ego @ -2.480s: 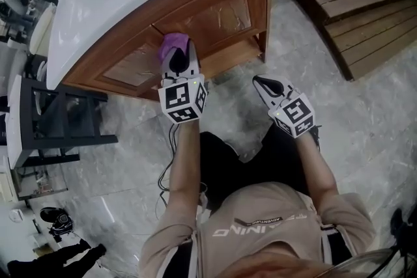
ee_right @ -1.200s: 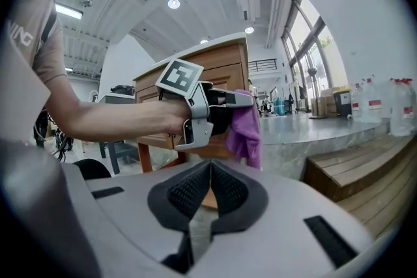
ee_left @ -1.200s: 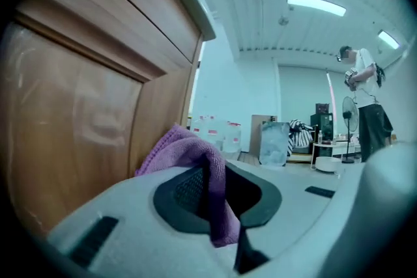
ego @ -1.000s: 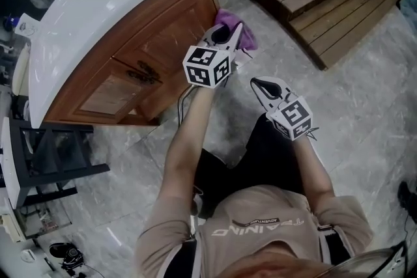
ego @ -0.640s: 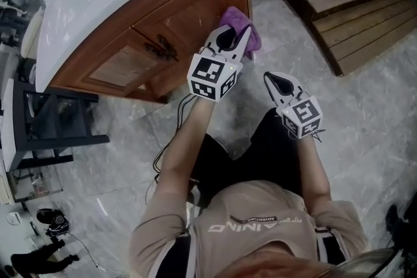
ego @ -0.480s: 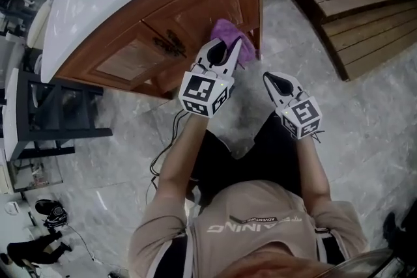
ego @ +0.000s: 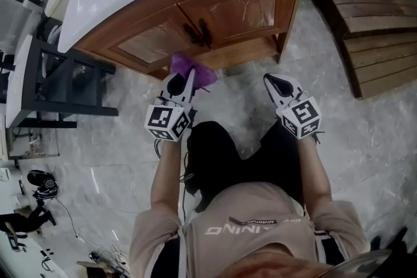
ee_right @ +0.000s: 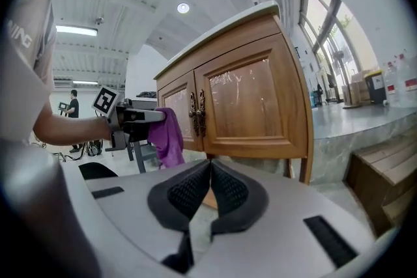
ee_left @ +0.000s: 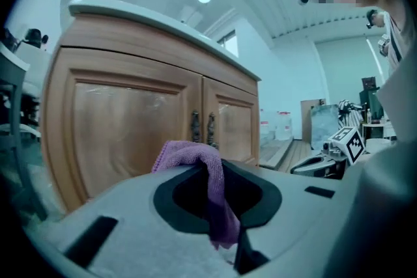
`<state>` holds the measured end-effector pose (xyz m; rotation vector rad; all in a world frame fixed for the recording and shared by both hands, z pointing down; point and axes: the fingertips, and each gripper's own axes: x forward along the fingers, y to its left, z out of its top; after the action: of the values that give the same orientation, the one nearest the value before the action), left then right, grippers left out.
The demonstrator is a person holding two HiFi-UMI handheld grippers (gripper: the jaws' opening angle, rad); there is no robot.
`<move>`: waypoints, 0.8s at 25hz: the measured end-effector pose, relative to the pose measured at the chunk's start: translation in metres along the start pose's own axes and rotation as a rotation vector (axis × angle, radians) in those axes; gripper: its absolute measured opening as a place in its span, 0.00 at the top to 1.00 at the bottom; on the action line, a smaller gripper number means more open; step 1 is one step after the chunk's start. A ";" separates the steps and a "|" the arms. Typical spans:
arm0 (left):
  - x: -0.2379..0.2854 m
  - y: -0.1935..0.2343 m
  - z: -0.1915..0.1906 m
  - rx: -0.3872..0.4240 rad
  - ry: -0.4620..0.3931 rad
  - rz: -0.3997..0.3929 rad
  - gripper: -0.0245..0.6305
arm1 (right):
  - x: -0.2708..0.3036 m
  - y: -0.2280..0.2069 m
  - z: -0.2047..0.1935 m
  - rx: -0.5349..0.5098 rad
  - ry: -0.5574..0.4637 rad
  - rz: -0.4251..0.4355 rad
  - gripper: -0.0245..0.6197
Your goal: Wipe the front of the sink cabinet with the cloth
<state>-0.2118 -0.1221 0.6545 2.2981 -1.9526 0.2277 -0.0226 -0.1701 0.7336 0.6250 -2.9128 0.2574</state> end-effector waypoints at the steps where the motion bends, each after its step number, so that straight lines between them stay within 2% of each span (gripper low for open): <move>1: -0.011 0.014 -0.004 -0.006 0.002 0.043 0.91 | 0.003 0.001 -0.002 -0.006 0.008 0.010 0.94; 5: -0.048 0.076 -0.019 -0.023 0.008 0.216 0.91 | 0.012 0.006 -0.001 -0.025 0.023 0.035 0.94; 8: -0.067 0.112 -0.031 -0.034 0.027 0.313 0.91 | 0.016 0.008 0.003 -0.039 0.031 0.046 0.94; 14: -0.086 0.160 -0.050 -0.036 0.027 0.439 0.91 | 0.025 0.021 0.013 -0.081 0.057 0.080 0.94; 20: -0.085 0.195 -0.075 -0.039 0.044 0.518 0.91 | 0.052 0.073 0.035 -0.150 0.034 0.203 0.94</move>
<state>-0.4205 -0.0576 0.7110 1.7047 -2.4649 0.2763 -0.1041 -0.1318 0.6996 0.2993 -2.9284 0.0702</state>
